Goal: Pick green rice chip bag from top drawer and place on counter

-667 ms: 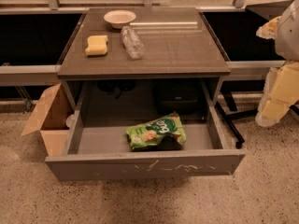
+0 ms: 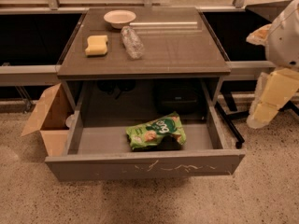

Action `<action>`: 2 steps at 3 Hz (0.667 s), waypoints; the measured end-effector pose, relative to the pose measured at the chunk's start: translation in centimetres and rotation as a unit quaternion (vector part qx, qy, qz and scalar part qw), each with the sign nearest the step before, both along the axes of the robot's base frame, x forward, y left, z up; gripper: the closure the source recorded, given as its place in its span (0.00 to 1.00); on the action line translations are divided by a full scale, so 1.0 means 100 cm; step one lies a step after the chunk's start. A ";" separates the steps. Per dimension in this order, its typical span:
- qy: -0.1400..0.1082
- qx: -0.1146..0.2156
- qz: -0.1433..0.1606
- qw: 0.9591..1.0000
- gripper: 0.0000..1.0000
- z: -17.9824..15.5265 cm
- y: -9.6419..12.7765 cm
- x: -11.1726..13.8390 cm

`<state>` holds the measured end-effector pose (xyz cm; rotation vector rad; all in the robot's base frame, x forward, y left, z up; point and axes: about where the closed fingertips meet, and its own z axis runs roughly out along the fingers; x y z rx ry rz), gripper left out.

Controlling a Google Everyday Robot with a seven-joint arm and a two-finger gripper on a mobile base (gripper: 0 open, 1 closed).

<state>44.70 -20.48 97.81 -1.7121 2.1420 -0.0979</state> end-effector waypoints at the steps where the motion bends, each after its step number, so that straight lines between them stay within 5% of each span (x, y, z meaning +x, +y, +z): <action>1: 0.016 0.041 0.037 0.998 0.00 -0.037 0.013 0.013; 2: 0.033 0.070 0.067 0.995 0.00 -0.067 0.029 0.021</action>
Offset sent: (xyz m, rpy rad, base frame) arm 0.0297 0.0412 -0.0983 0.2045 0.1050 0.1935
